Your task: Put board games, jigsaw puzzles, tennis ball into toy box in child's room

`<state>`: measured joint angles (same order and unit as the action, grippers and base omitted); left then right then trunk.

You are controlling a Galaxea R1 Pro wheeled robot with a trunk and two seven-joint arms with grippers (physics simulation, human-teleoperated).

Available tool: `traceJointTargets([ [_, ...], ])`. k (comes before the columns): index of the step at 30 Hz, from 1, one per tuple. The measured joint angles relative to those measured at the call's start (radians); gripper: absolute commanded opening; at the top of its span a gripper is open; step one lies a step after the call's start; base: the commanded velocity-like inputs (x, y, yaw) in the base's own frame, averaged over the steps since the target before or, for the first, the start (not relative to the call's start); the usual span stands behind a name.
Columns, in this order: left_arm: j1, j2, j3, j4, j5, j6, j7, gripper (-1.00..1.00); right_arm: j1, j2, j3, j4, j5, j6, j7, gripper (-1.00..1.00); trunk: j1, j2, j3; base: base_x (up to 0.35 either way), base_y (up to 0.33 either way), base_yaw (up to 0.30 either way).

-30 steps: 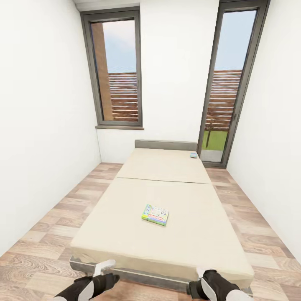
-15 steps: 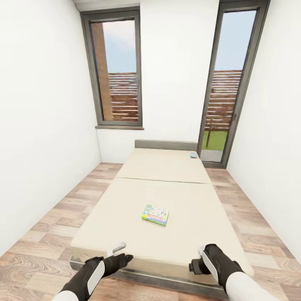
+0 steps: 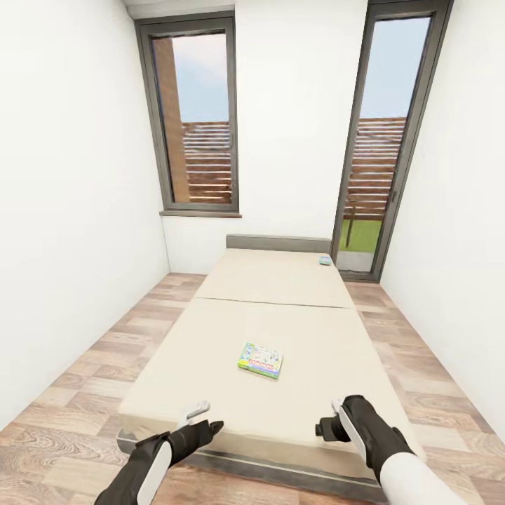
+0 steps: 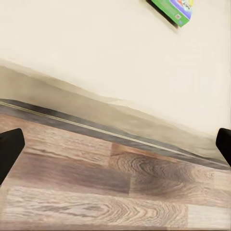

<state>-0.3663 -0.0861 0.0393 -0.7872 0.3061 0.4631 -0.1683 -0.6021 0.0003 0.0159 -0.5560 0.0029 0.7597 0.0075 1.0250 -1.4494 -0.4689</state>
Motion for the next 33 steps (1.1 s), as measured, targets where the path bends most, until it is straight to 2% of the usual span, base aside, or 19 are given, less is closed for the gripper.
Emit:
traceJointTargets([
  [9,0.026,0.002,-0.002,-0.062,0.003,0.069,0.004,1.00,0.003,0.006,0.001,-0.034,0.003,0.013,0.016,1.00,0.000,0.000,0.000,0.000,0.000,0.000],
  [22,0.030,0.004,0.005,-0.069,0.007,0.090,0.002,1.00,0.006,0.000,-0.002,-0.095,0.002,0.016,0.034,1.00,0.000,0.000,0.000,0.000,0.000,0.000],
  [28,0.029,0.004,0.007,-0.068,0.014,0.092,0.002,1.00,0.028,-0.002,-0.002,-0.156,0.003,0.035,0.082,1.00,0.000,0.000,0.000,0.000,0.000,0.000],
  [30,0.029,0.004,0.006,-0.068,0.032,0.094,0.002,1.00,0.053,-0.006,-0.001,-0.202,0.005,0.059,0.122,1.00,0.000,0.000,0.000,0.000,0.000,0.000],
  [33,0.029,0.004,0.005,-0.069,0.045,0.095,0.003,1.00,0.067,-0.012,0.000,-0.231,0.005,0.070,0.147,1.00,0.000,0.000,0.000,0.000,0.000,0.000],
])
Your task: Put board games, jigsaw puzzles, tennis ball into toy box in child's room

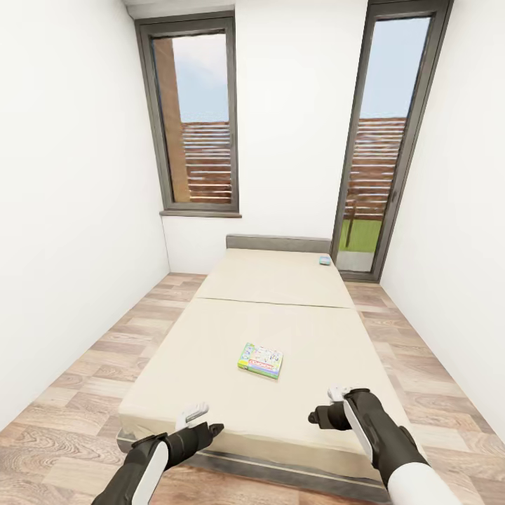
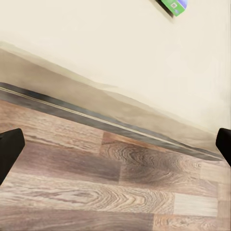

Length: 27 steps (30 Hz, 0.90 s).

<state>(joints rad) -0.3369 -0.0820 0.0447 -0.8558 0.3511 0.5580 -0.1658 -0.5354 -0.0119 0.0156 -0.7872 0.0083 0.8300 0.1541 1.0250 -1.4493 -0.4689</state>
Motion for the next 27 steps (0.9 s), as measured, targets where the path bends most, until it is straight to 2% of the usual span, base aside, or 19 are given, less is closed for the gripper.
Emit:
traceJointTargets([
  [2,0.000,0.001,-0.003,-0.004,0.022,0.003,0.001,1.00,0.023,-0.018,0.001,-0.056,0.001,0.018,0.045,1.00,0.000,0.000,0.000,0.000,0.000,0.000],
  [3,0.000,0.001,-0.003,-0.004,0.023,0.003,0.001,1.00,0.023,-0.019,0.001,-0.057,0.000,0.019,0.045,1.00,0.000,0.000,0.000,0.000,0.000,0.000],
  [5,0.000,0.003,-0.006,-0.010,0.038,0.010,0.001,1.00,0.038,-0.041,0.001,-0.104,0.001,0.031,0.082,1.00,0.000,0.000,0.000,0.000,0.000,0.000],
  [10,0.002,0.003,-0.009,-0.033,0.051,0.042,0.001,1.00,0.053,-0.066,0.002,-0.150,0.000,0.042,0.119,1.00,0.000,0.000,0.000,0.000,0.000,0.000],
  [12,0.010,0.003,-0.010,-0.071,0.057,0.072,0.002,1.00,0.058,-0.076,0.002,-0.170,0.000,0.046,0.133,1.00,0.000,0.000,0.000,0.000,0.000,0.000],
  [16,0.031,0.001,-0.011,-0.125,0.061,0.095,0.004,1.00,0.063,-0.083,0.002,-0.183,0.000,0.049,0.142,1.00,0.000,0.000,0.000,0.000,0.000,0.000],
  [19,0.068,-0.002,-0.012,-0.213,0.066,0.114,0.006,1.00,0.068,-0.089,0.001,-0.195,0.000,0.051,0.150,1.00,0.000,0.000,0.000,0.000,0.000,0.000],
  [27,0.100,-0.007,-0.014,-0.285,0.070,0.126,0.013,1.00,0.072,-0.091,-0.001,-0.204,-0.001,0.053,0.155,1.00,0.000,0.000,0.000,0.000,0.000,0.000],
])
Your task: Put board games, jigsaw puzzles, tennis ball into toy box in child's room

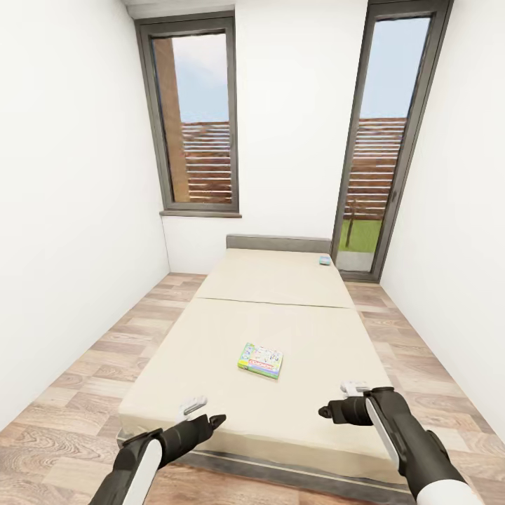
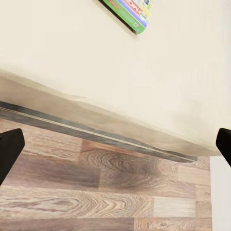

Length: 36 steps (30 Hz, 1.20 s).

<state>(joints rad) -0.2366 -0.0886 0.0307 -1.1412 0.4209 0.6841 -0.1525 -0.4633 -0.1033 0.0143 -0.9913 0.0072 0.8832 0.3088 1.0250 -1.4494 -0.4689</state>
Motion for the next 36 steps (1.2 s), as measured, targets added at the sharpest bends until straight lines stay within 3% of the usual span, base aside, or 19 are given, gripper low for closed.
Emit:
traceJointTargets([
  [13,0.019,-0.004,-0.014,-0.030,0.000,0.005,0.038,1.00,0.030,0.000,0.001,-0.040,0.000,0.000,0.002,1.00,0.000,0.000,0.000,0.000,0.000,0.000],
  [21,0.023,-0.009,-0.017,-0.035,0.003,0.002,0.153,1.00,0.037,0.000,0.001,-0.055,0.001,0.001,0.003,1.00,0.000,0.000,0.000,0.000,0.000,0.000],
  [24,0.023,-0.011,-0.017,-0.035,0.004,0.002,0.166,1.00,0.039,-0.001,0.001,-0.061,0.000,0.001,0.003,1.00,0.000,0.000,0.000,0.000,0.000,0.000],
  [36,0.024,-0.014,-0.017,-0.034,0.055,0.001,0.201,1.00,0.051,-0.004,0.002,-0.077,0.001,-0.005,0.005,1.00,0.000,0.000,0.000,0.000,0.000,0.000],
])
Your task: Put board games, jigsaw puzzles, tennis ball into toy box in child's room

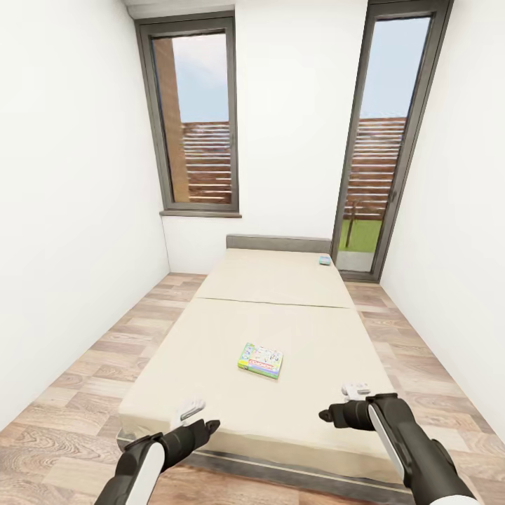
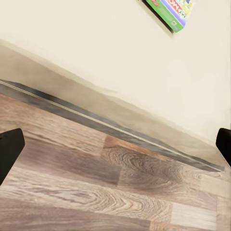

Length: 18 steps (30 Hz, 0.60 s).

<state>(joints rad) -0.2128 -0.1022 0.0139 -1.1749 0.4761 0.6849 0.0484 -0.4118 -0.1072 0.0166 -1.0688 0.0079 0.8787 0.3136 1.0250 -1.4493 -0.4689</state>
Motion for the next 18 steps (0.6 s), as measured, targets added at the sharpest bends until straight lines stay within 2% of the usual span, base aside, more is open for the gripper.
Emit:
traceJointTargets([
  [10,0.002,0.002,0.000,-0.003,0.025,-0.002,0.001,1.00,0.013,-0.002,0.001,-0.026,0.001,-0.003,0.002,1.00,0.000,0.000,0.000,0.000,0.000,0.000],
  [18,0.009,0.001,-0.004,-0.028,0.030,-0.003,-0.001,1.00,0.053,-0.028,0.002,-0.111,0.000,-0.001,0.014,1.00,0.000,0.000,0.000,0.000,0.000,0.000],
])
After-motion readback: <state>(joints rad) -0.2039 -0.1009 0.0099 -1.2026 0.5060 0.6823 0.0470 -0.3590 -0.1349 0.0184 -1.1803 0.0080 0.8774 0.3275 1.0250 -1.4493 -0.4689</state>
